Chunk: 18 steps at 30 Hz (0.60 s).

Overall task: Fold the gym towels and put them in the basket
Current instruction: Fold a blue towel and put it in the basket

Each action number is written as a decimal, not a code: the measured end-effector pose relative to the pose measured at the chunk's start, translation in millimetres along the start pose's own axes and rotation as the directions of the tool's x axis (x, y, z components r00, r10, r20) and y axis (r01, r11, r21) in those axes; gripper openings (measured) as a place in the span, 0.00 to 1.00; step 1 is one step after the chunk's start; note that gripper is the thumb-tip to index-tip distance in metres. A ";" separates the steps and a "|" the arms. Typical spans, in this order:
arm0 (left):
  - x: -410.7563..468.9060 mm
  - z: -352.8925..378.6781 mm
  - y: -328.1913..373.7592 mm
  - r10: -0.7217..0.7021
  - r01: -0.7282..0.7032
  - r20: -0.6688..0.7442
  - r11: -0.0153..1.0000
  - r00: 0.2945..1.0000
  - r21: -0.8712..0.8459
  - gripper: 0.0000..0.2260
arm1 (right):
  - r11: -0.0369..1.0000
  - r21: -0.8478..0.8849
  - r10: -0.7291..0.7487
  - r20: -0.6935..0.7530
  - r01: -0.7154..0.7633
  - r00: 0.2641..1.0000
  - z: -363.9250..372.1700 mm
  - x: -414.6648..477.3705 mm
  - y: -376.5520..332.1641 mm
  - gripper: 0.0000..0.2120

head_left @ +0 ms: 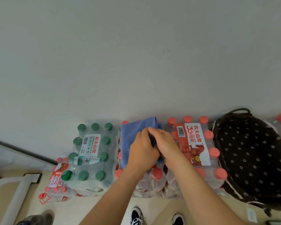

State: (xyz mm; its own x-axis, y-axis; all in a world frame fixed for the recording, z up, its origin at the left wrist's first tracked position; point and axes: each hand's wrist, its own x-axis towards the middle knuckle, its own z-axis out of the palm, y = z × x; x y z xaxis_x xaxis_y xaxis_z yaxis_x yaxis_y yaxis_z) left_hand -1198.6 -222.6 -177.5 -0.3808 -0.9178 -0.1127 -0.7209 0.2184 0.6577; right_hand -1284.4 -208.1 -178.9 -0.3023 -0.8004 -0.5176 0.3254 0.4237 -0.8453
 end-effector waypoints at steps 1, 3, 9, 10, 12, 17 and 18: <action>-1.1 2.6 2.2 0.013 -0.013 0.021 1.000 1.000 0.007 0.10 | 0.997 -0.074 -0.025 -0.024 0.023 0.999 -1.6 1.5 -0.3 0.08; -6.2 3.0 3.0 -0.005 0.009 0.071 0.999 0.997 -0.051 0.11 | 0.982 -0.179 -0.066 -0.056 0.055 0.996 -5.1 7.5 2.4 0.07; -19.8 -15.0 -19.7 0.091 -0.093 -0.057 0.995 0.994 -0.038 0.15 | 0.834 -0.519 -0.272 -0.093 0.186 0.958 -9.5 21.1 18.3 0.05; -17.0 -13.6 -29.0 0.167 -0.156 -0.114 0.983 0.979 0.101 0.15 | 0.806 -0.559 -0.299 -0.097 0.197 0.949 -7.6 21.2 21.1 0.05; -11.9 -5.9 -47.4 0.260 -0.216 -0.085 0.913 0.962 0.345 0.20 | 0.739 -0.643 -0.355 -0.120 0.200 0.927 -3.0 21.4 24.8 0.10; -16.6 12.9 -61.3 0.193 -0.210 0.088 0.818 0.977 0.536 0.26 | 0.525 -0.842 -0.447 -0.147 0.125 0.882 -2.8 20.1 26.8 0.23; -17.1 13.8 -60.4 0.181 -0.206 0.101 0.817 0.978 0.539 0.25 | 0.530 -0.838 -0.422 -0.132 0.126 0.897 -2.8 20.0 25.9 0.26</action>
State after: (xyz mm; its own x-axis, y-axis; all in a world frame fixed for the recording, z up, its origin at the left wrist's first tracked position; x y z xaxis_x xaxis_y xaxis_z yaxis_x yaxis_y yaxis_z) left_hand -1156.5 -215.5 -225.6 -0.5612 -0.8251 -0.0662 -0.8222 0.5464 0.1595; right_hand -1284.6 -211.9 -211.5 -0.5269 -0.8408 -0.1245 -0.6167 0.4790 -0.6248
